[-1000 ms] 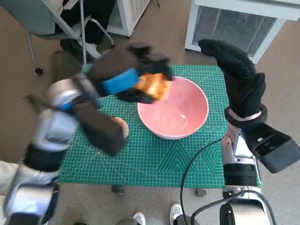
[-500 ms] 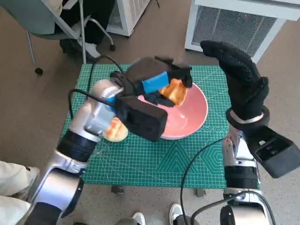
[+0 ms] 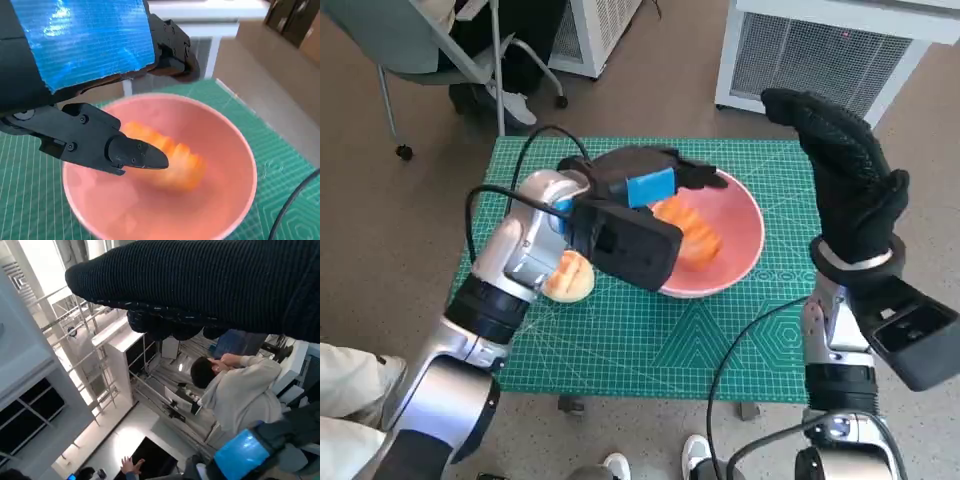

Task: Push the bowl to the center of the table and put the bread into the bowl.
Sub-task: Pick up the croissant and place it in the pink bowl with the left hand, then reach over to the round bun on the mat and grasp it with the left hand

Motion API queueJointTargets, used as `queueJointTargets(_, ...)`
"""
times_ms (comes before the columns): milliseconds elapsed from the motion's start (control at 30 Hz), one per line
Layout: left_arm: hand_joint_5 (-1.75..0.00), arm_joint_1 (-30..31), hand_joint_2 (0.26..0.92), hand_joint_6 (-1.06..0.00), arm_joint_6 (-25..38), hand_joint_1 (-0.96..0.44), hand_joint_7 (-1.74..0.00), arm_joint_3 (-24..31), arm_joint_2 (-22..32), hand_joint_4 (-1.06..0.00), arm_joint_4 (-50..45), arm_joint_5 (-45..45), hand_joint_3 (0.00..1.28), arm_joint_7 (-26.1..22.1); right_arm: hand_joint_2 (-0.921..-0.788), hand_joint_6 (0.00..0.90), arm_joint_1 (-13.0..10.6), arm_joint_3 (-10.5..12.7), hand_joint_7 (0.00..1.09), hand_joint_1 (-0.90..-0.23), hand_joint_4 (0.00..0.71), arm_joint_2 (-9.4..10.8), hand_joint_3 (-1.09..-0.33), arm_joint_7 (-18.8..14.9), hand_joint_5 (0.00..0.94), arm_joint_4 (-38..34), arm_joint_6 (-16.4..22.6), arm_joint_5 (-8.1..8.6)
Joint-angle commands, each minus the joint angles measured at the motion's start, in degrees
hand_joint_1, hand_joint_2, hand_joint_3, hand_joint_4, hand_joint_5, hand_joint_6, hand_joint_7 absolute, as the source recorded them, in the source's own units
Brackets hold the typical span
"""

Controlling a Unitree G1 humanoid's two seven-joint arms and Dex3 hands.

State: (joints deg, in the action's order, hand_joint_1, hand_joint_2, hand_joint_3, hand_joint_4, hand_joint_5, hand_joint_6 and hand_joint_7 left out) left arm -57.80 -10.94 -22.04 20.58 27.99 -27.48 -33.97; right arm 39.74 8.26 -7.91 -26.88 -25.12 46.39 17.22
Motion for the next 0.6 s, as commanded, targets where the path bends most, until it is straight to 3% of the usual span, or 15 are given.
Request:
queueJointTargets(33,-0.01,2.8,0.921,-0.24,-0.9,-0.41,-0.02,1.6,2.5,-0.03,-4.4,-0.2,0.05,2.2,-0.921,-0.001,-1.4,-0.5,0.68,-0.571,0.276,0.0,-0.819,0.7,0.007,0.0,-0.9,-1.02)
queueJointTargets(333,-0.03,9.0,0.921,-0.25,-0.3,-0.47,-0.02,6.1,8.7,-0.10,-14.7,1.9,0.06,1.2,-0.921,-0.001,-1.0,-0.6,0.68,-0.570,0.278,0.2,-0.811,0.3,0.009,-1.1,-0.6,-0.36)
queueJointTargets(600,-0.04,14.5,0.921,-0.28,-0.2,-0.50,-0.03,9.9,13.8,-0.16,-18.2,4.0,0.09,0.2,-0.921,-0.001,-0.7,-0.6,0.68,-0.568,0.278,0.2,-0.810,0.1,0.011,-1.8,-0.2,-0.12)
